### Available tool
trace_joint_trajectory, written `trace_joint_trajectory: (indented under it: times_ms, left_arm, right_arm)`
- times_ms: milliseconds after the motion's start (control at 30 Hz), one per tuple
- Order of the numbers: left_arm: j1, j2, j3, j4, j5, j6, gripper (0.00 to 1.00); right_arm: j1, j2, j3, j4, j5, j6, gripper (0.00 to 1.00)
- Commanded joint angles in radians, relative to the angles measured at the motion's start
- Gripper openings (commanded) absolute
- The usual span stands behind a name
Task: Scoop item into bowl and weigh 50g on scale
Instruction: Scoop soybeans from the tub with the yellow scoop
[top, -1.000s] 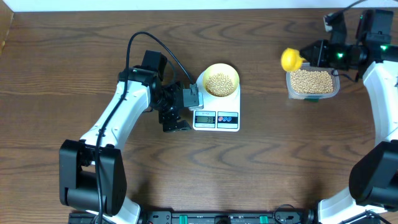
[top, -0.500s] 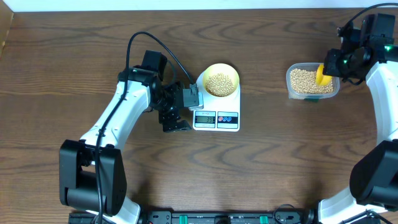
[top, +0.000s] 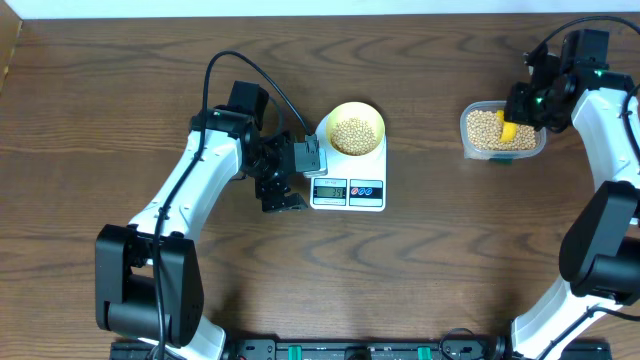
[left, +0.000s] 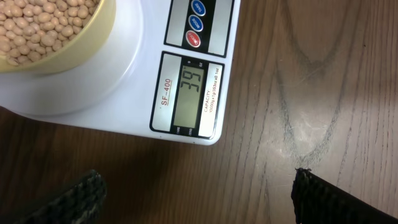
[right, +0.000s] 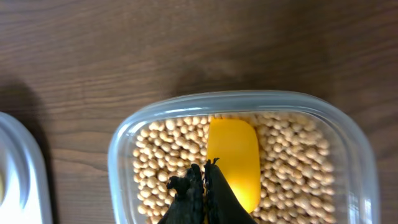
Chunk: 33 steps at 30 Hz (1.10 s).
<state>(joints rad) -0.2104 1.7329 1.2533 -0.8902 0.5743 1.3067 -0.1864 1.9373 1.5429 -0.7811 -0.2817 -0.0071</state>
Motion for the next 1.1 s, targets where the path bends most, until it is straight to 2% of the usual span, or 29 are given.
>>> trace_joint_trajectory:
  times_ms: [0, 133, 333, 733, 1067]
  left_arm:
    - [0.005, 0.006, -0.002, -0.005, 0.016, 0.01, 0.98]
    - [0.005, 0.006, -0.002, -0.005, 0.016, 0.009, 0.98]
    - [0.005, 0.006, -0.002, -0.005, 0.016, 0.01, 0.98]
    - [0.005, 0.006, -0.002, -0.005, 0.016, 0.009, 0.97]
    - [0.004, 0.006, -0.002, -0.005, 0.016, 0.01, 0.98]
  right_arm:
    - [-0.005, 0.029, -0.001, 0.01, -0.092, 0.014, 0.01]
    - [-0.042, 0.017, -0.001, -0.002, -0.167, 0.014, 0.01]
    - [-0.158, 0.015, 0.0, -0.013, -0.413, 0.014, 0.01]
    - [-0.315, 0.015, 0.0, -0.069, -0.585, 0.013, 0.01]
    - [-0.366, 0.015, 0.0, -0.072, -0.735, 0.014, 0.01]
